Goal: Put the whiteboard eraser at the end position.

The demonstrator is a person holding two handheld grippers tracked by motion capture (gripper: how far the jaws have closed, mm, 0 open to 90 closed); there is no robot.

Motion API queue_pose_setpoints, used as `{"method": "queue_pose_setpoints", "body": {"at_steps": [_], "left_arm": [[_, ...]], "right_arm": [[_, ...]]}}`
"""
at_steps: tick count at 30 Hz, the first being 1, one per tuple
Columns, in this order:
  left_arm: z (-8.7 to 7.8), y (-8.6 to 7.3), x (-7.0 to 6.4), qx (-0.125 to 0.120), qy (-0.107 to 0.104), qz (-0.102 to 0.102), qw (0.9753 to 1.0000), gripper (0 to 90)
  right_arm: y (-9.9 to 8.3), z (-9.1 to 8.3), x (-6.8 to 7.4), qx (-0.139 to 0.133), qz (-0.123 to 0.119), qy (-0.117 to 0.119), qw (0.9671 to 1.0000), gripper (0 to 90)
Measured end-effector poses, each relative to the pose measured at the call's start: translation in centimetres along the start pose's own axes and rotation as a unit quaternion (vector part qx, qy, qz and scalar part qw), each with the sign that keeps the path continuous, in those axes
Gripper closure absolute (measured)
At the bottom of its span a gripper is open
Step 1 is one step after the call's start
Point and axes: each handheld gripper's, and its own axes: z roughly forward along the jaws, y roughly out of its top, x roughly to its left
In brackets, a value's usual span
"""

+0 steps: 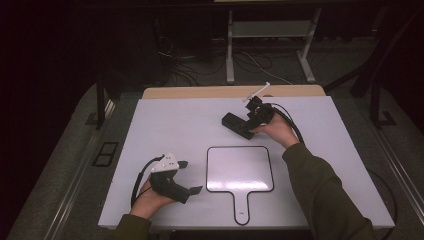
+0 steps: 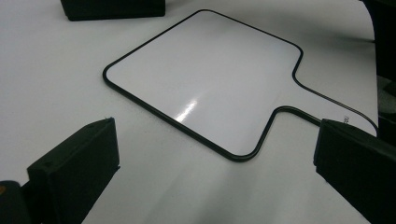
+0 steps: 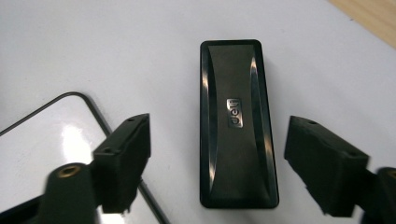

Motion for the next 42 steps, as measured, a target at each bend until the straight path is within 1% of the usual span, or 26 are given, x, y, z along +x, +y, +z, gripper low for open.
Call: {"method": "queue_pose_setpoints", "body": {"at_steps": [3, 5, 6, 7, 9, 10, 11, 13, 16, 19, 21, 23, 27, 30, 31, 33, 34, 36, 39, 42], "left_arm": [[-0.1, -0.1, 0.1, -0.001, 0.001, -0.001, 1.0, 0.0], [-0.1, -0.1, 0.1, -0.003, 0.002, -0.003, 1.0, 0.0], [-0.1, -0.1, 0.1, -0.004, 0.002, -0.003, 1.0, 0.0], [-0.1, -0.1, 0.1, -0.002, 0.002, 0.0, 1.0, 0.0], [0.0, -0.1, 0.1, -0.003, 0.001, -0.002, 1.0, 0.0], [0.0, -0.1, 0.1, -0.003, 0.002, -0.002, 1.0, 0.0], [0.0, -0.1, 0.1, -0.002, 0.002, -0.002, 1.0, 0.0], [0.1, -0.1, 0.1, 0.001, 0.003, -0.002, 1.0, 0.0], [0.2, -0.2, 0.2, 0.005, 0.007, -0.001, 1.0, 0.0], [0.3, -0.4, 0.3, 0.002, 0.006, -0.006, 1.0, 0.0], [0.3, -0.5, 0.3, 0.004, 0.007, -0.006, 1.0, 0.0], [0.2, -0.7, 0.2, 0.002, 0.007, -0.01, 0.9999, 0.0], [0.2, -0.8, 0.2, 0.001, 0.007, -0.009, 0.9999, 0.0], [0.2, -0.8, 0.1, 0.002, 0.007, -0.005, 1.0, 0.0], [0.2, -0.8, 0.1, 0.002, 0.007, -0.005, 1.0, 0.0], [0.2, -0.7, 0.0, 0.001, 0.007, -0.005, 1.0, 0.0], [0.1, -0.7, 0.0, 0.0, 0.006, -0.003, 1.0, 0.0], [0.1, -0.7, -0.1, 0.001, 0.007, -0.002, 1.0, 0.0], [0.1, -0.7, -0.1, 0.0, 0.006, -0.003, 1.0, 0.0], [0.1, -0.7, -0.2, -0.001, 0.006, -0.003, 1.0, 0.0]], "right_arm": [[-0.5, -0.9, 0.4, -0.018, -0.006, -0.004, 0.9998, 17.5], [-0.8, -1.4, 0.5, -0.033, -0.001, 0.002, 0.9995, 17.1], [-1.0, -1.7, 0.6, -0.042, 0.002, 0.002, 0.9991, 17.1], [-1.2, -2.0, 0.7, -0.05, 0.002, 0.004, 0.9987, 17.0], [-1.6, -2.5, 0.9, -0.062, 0.006, 0.012, 0.998, 13.7], [-1.8, -2.7, 1.1, -0.068, 0.006, 0.011, 0.9976, 12.9], [-2.1, -2.9, 1.2, -0.073, 0.005, 0.003, 0.9973, 12.9], [-2.7, -3.3, 1.5, -0.084, -0.004, -0.004, 0.9965, 12.9], [-3.5, -3.9, 1.6, -0.093, 0.0, 0.009, 0.9956, 12.9], [-4.6, -4.5, 1.9, -0.111, -0.005, 0.012, 0.9937, 12.9], [-5.3, -4.8, 2.1, -0.121, -0.001, 0.014, 0.9926, 12.9], [-6.1, -5.2, 2.3, -0.13, 0.002, 0.012, 0.9914, 12.9], [-7.4, -5.5, 2.7, -0.143, 0.006, 0.011, 0.9897, 12.9], [-8.4, -5.7, 3.1, -0.145, 0.009, 0.01, 0.9894, 12.9], [-8.7, -5.8, 3.3, -0.142, 0.007, 0.002, 0.9898, 12.9], [-9.2, -6.0, 3.5, -0.145, 0.007, -0.006, 0.9894, 13.0], [-9.6, -6.2, 3.6, -0.151, 0.008, -0.009, 0.9885, 13.0], [-10.3, -6.3, 3.7, -0.152, 0.018, -0.001, 0.9882, 12.9], [-11.2, -6.4, 3.9, -0.155, 0.017, -0.008, 0.9877, 12.9], [-12.0, -6.6, 4.1, -0.161, 0.021, -0.007, 0.9867, 12.9]]}}
